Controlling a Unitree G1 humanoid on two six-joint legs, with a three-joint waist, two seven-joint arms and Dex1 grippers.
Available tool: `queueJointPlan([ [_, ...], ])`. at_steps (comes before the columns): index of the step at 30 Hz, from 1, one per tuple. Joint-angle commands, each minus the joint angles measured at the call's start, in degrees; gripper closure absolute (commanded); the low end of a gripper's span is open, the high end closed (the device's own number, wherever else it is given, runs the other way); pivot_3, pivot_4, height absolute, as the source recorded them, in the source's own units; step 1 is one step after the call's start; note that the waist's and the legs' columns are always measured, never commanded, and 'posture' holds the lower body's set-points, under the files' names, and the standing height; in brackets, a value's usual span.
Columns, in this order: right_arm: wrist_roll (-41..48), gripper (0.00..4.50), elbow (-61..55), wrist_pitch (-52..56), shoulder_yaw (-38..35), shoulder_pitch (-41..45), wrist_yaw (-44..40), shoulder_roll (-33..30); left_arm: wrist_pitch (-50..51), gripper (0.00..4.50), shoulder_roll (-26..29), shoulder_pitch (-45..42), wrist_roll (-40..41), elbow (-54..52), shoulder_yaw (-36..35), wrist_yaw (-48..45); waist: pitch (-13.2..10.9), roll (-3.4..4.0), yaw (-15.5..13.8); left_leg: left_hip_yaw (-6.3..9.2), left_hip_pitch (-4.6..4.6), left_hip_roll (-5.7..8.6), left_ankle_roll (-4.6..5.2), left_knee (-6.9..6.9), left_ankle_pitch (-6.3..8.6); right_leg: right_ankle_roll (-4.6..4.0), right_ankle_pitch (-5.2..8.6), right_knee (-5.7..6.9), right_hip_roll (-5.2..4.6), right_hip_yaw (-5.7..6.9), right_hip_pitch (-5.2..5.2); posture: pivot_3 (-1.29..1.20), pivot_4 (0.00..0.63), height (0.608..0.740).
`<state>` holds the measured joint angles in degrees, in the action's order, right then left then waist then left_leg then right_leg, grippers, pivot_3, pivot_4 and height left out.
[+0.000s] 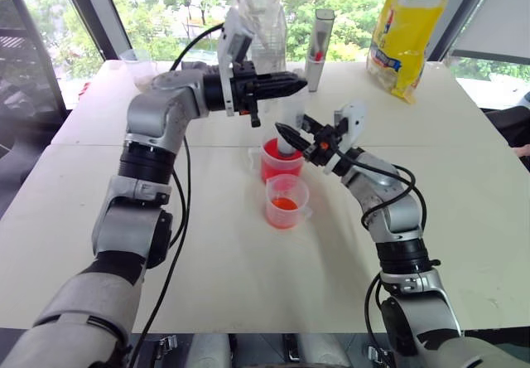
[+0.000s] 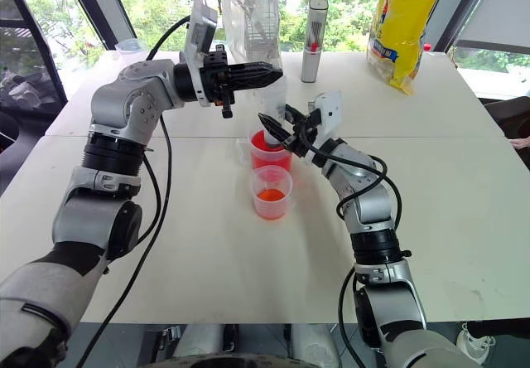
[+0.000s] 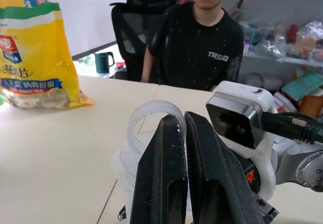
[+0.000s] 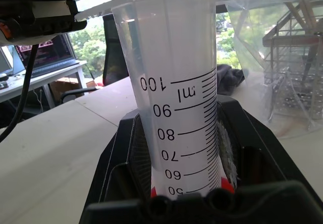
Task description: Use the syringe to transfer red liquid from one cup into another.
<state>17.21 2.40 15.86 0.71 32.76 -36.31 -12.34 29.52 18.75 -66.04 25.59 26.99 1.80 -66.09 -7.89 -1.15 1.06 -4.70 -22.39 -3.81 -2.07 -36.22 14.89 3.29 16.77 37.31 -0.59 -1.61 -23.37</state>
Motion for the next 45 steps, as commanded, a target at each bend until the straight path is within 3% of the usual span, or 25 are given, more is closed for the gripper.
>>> queueJointPlan([
  [1, 0.08, 3.08, -0.59, 0.63, 3.08, -1.08, -1.83, 0.63, -3.35, 4.49, -0.63, -5.10, 1.66, -1.95, -3.26, 0.67, 0.00, 0.00, 0.01, 0.00, 0.00, 0.00, 0.00, 0.00, 0.00, 0.00, 0.00, 0.00, 0.00, 0.00, 0.00, 0.00, 0.150, 0.740],
  [41, 0.54, 3.08, -1.36, 1.16, 2.81, 1.25, -2.57, 0.32, -2.37, 4.49, -0.65, -4.44, 1.98, -3.71, -3.68, 0.75, 0.00, 0.00, 0.03, 0.00, 0.00, 0.00, 0.00, 0.00, 0.00, 0.00, 0.00, 0.00, 0.00, 0.00, 0.00, 0.00, 0.150, 0.740],
  [45, 0.60, 3.08, -2.06, 1.36, 2.65, 1.79, -2.70, 0.08, -1.63, 3.06, -0.39, -3.86, 2.05, -4.41, -3.47, 0.36, 0.00, 0.00, -0.01, 0.00, 0.00, 0.00, 0.00, 0.00, 0.00, 0.00, 0.00, 0.00, 0.00, 0.00, 0.00, 0.00, 0.150, 0.740],
])
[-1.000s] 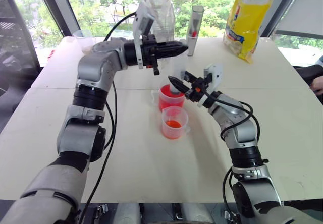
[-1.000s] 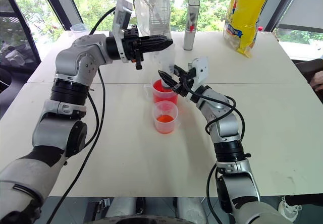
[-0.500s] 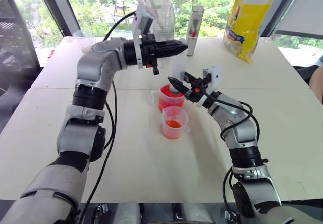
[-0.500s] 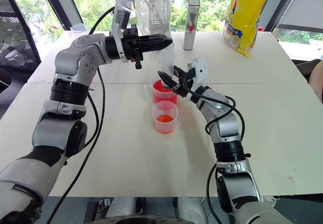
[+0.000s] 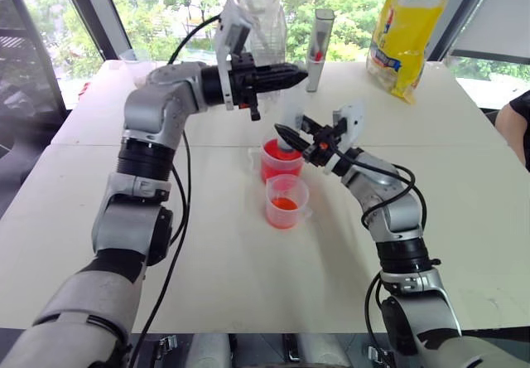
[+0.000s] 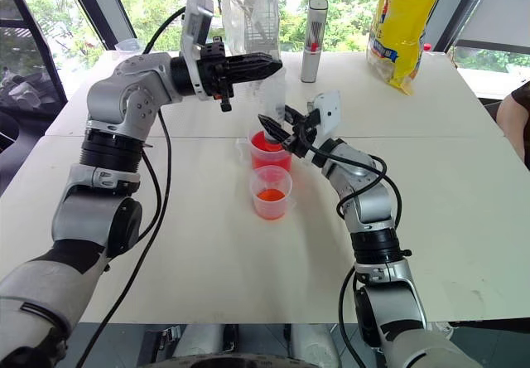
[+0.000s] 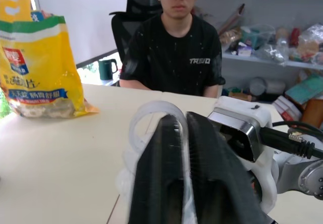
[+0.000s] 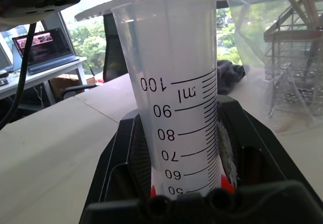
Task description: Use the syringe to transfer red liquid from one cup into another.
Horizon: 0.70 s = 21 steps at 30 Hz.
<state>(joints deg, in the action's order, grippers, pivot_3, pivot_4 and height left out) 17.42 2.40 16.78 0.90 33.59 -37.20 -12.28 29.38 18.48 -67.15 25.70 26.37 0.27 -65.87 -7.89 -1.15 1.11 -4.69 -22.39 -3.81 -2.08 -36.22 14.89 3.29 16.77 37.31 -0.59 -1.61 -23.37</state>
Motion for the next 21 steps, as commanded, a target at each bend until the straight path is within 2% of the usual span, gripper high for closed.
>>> queueJointPlan([
  [1, 0.47, 3.08, -2.47, 0.58, 2.45, 1.21, -1.84, -0.08, -1.29, 2.52, 0.02, -2.42, 1.98, -4.14, -1.92, -0.11, 0.00, 0.00, -0.07, 0.00, 0.00, 0.00, 0.00, 0.00, 0.00, 0.00, 0.00, 0.00, 0.00, 0.00, 0.00, 0.00, 0.150, 0.740],
  [6, 1.14, 3.08, -4.72, 1.72, 2.29, 1.93, -1.64, -0.34, -0.55, 0.17, 0.87, -1.01, 1.86, -5.70, -2.28, -0.06, 0.00, 0.00, -0.03, 0.00, 0.00, 0.00, 0.00, 0.00, 0.00, 0.00, 0.00, 0.00, -0.01, 0.00, 0.00, 0.00, 0.150, 0.740],
  [7, 1.24, 3.08, -4.99, 1.89, 2.25, 2.01, -1.58, -0.38, -0.39, 0.03, 1.03, -0.80, 1.87, -5.97, -2.38, -0.01, 0.00, 0.01, 0.01, 0.00, 0.00, 0.00, 0.00, 0.00, 0.00, 0.00, 0.00, 0.00, 0.00, 0.00, 0.00, 0.00, 0.150, 0.740],
  [21, 2.02, 3.08, -7.54, 2.88, 1.56, 2.05, -0.79, -0.61, 5.71, 0.03, 8.94, 5.33, 5.72, -12.70, -5.68, 1.22, 0.00, 0.01, 0.00, 0.03, 0.01, -0.02, 0.00, -0.01, 0.00, 0.00, 0.00, 0.05, 0.00, 0.00, 0.00, 0.00, 0.150, 0.740],
])
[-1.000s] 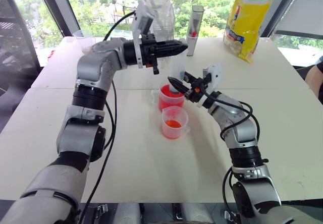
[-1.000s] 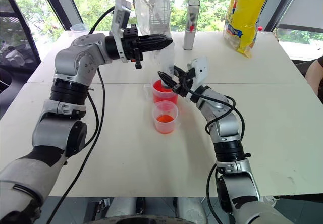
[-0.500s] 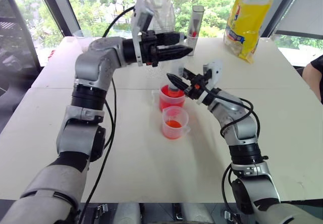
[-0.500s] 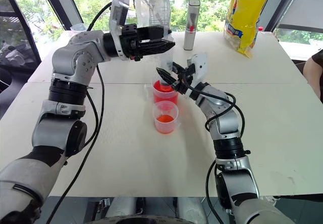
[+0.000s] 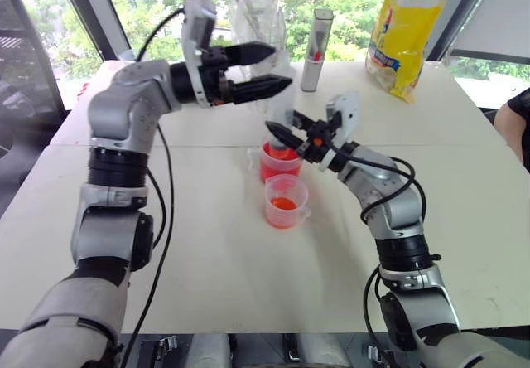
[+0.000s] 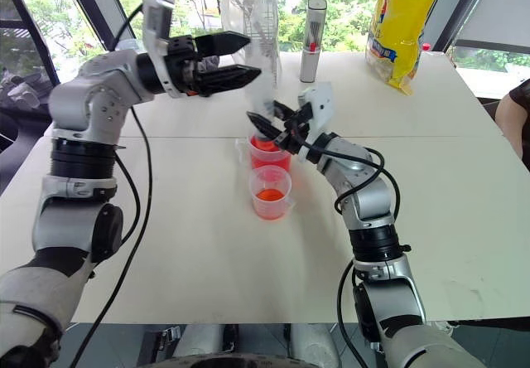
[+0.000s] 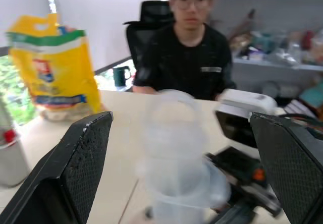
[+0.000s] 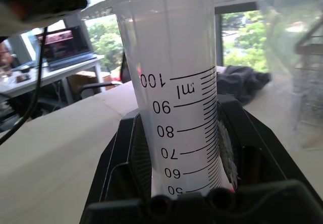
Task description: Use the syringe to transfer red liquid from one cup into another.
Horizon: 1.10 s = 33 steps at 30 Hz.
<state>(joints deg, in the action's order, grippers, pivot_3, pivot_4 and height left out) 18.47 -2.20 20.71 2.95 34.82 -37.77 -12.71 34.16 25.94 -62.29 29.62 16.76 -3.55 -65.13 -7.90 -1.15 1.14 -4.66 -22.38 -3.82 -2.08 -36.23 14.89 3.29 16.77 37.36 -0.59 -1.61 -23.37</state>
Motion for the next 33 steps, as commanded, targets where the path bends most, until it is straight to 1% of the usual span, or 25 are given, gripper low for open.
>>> queueJointPlan([
  [1, 0.99, 3.08, -2.95, -1.09, -0.51, 0.89, -0.17, -0.23, 1.40, 0.03, 2.06, 0.79, 2.13, -3.53, -2.23, 0.62, 0.00, 0.00, -0.05, -0.02, 0.00, 0.00, 0.00, 0.00, 0.00, 0.00, 0.00, 0.00, -0.02, 0.00, 0.00, 0.00, 0.150, 0.740],
  [5, 0.89, 3.08, -2.79, -1.40, -0.71, 1.28, -0.02, -0.36, 2.82, 0.03, 3.98, 1.92, 3.38, -5.22, -3.27, 1.55, 0.00, 0.00, -0.05, -0.01, 0.00, 0.00, 0.00, 0.00, 0.00, 0.00, 0.00, 0.00, -0.03, 0.00, 0.00, 0.00, 0.150, 0.740],
  [12, 0.99, 3.08, -3.01, -1.51, -1.80, 2.50, 0.33, -1.21, 4.13, 0.03, 5.44, 3.61, 4.82, -7.70, -4.01, 2.97, 0.00, 0.00, -0.01, -0.01, 0.00, 0.00, 0.00, -0.01, 0.00, 0.00, 0.00, 0.02, -0.02, 0.00, 0.00, 0.00, 0.150, 0.740],
  [23, 2.47, 3.08, -5.99, 0.26, -3.73, 5.77, 1.73, -3.76, 3.77, 0.03, 5.53, 4.35, 5.95, -7.61, -4.39, 4.55, 0.00, 0.00, -0.07, -0.01, 0.00, 0.00, 0.00, 0.00, 0.00, 0.00, 0.00, 0.02, -0.02, 0.00, 0.00, 0.00, 0.150, 0.740],
  [27, 5.08, 3.08, -11.60, 4.47, -3.81, 4.73, 2.14, -5.01, 3.34, 0.03, 5.38, 4.42, 5.89, -7.08, -4.34, 4.46, 0.00, 0.00, -0.10, -0.02, 0.00, 0.00, 0.00, -0.01, 0.00, 0.00, 0.00, 0.01, -0.03, 0.00, 0.00, 0.00, 0.150, 0.740],
  [33, 16.04, 3.08, -25.36, 17.46, -7.22, 2.61, 5.41, -7.20, 2.62, 0.03, 5.26, 3.56, 5.63, -4.99, -4.32, 3.86, 0.00, -0.01, -0.21, 0.00, -0.01, -0.01, 0.00, 0.00, 0.00, 0.00, 0.00, 0.01, -0.04, 0.00, 0.00, 0.00, 0.150, 0.740],
])
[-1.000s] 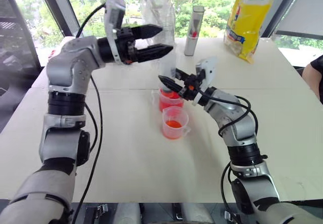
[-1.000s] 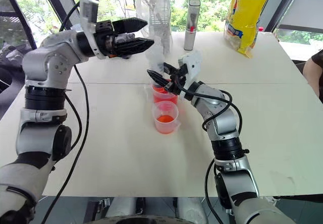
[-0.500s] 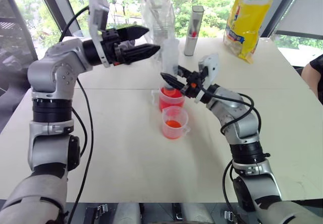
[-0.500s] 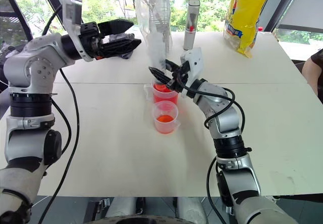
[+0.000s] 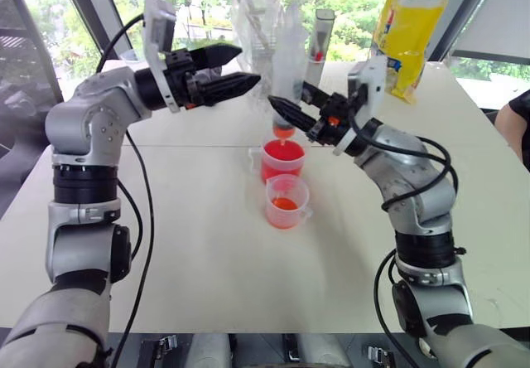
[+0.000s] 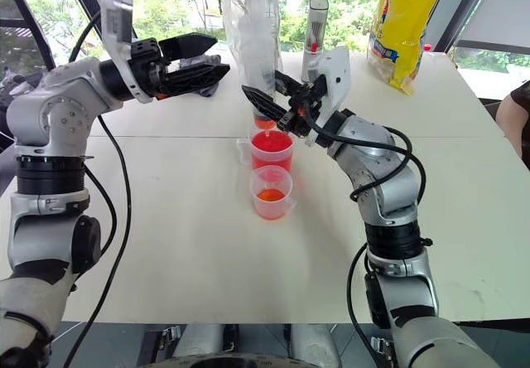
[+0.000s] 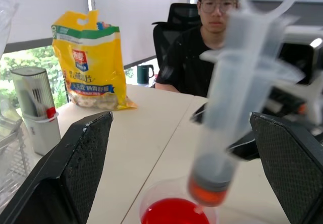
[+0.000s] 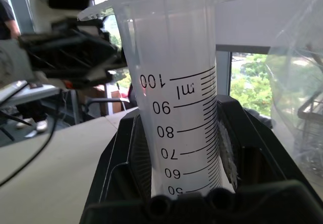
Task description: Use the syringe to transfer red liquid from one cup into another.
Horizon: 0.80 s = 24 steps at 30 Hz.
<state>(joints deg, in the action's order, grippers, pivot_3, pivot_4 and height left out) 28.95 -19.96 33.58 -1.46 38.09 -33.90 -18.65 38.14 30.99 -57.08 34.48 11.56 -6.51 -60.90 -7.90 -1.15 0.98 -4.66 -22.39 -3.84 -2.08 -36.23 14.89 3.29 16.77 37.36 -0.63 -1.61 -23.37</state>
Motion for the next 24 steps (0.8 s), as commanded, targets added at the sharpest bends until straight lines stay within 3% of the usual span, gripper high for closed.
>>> queueJointPlan([
  [1, 7.29, 3.08, -9.79, 6.43, -3.34, -1.35, 2.19, -1.92, -1.52, 0.03, 0.19, -1.89, 0.68, 0.71, -1.29, -0.56, 0.01, -0.01, -0.10, 0.01, 0.00, 0.00, 0.00, 0.00, 0.00, 0.00, 0.00, 0.00, -0.01, 0.00, 0.01, 0.00, 0.150, 0.740],
  [6, 12.31, 3.08, -16.22, 11.34, -4.20, -5.64, 4.59, -4.12, -2.51, 0.03, -0.06, -3.32, 0.32, 3.23, -0.68, -1.74, 0.01, -0.01, -0.15, 0.01, 0.00, 0.01, 0.00, -0.01, 0.00, 0.00, 0.00, -0.02, 0.00, 0.00, 0.02, 0.00, 0.150, 0.740],
  [14, 4.52, 3.08, -14.29, 3.51, 1.46, -15.36, 4.50, -3.98, -1.33, 0.03, -2.00, -5.07, 0.79, 3.30, 0.65, -3.30, 0.03, -0.06, 0.12, 0.01, 0.01, 0.05, 0.01, -0.02, 0.00, 0.00, 0.00, -0.04, 0.04, 0.01, 0.04, 0.00, 0.150, 0.740],
  [24, 1.95, 3.08, -12.55, -0.47, 3.67, -16.87, 2.97, -4.09, -0.93, 0.03, -3.67, -7.18, 0.03, 3.83, 3.27, -5.24, 0.03, -0.06, -0.16, 0.06, 0.00, 0.05, 0.01, -0.02, 0.00, 0.01, 0.01, -0.06, 0.06, 0.03, 0.05, 0.00, 0.150, 0.740],
])
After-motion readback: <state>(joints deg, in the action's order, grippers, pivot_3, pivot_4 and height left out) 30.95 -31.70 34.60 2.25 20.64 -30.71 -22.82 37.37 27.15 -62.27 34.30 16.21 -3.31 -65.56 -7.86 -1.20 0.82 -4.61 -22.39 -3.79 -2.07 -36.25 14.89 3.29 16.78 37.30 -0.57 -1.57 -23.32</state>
